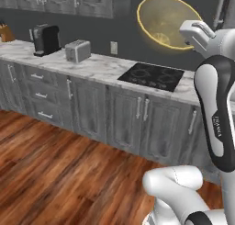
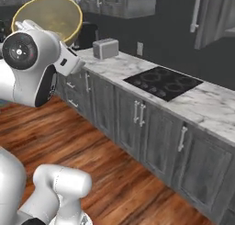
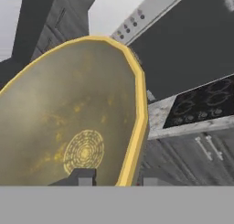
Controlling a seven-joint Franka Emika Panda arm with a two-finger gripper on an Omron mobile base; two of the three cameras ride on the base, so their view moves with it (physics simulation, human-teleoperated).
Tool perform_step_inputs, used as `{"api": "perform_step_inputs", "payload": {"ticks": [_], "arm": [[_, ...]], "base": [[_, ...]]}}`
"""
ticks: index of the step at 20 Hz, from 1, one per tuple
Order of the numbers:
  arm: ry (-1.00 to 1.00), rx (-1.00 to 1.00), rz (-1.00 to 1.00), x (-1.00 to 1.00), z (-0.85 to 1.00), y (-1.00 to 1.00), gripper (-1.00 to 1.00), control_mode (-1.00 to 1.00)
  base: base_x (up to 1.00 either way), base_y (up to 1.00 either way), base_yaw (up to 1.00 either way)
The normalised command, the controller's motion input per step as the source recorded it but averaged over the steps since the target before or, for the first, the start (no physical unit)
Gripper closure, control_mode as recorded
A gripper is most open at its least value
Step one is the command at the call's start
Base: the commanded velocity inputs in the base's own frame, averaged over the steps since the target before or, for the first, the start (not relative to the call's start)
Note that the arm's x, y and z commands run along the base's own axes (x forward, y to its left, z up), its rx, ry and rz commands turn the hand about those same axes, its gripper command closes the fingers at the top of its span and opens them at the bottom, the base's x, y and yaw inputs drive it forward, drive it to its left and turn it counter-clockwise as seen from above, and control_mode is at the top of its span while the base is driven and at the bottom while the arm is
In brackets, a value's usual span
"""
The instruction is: Pick up the bowls from the cabinet and place each bowl in front of a stool on the dining counter.
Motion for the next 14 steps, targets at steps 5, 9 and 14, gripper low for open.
{"api": "perform_step_inputs", "payload": {"ticks": [5,9,14], "arm": [[0.0,0.0,0.0,0.0,0.0,0.0,1.0,1.0],[0.0,0.0,0.0,0.0,0.0,0.0,1.0,1.0],[0.0,0.0,0.0,0.0,0.0,0.0,1.0,1.0]], "base": [[-0.62,0.0,0.64],[-0.66,0.0,0.61],[-0.63,0.0,0.61]]}}
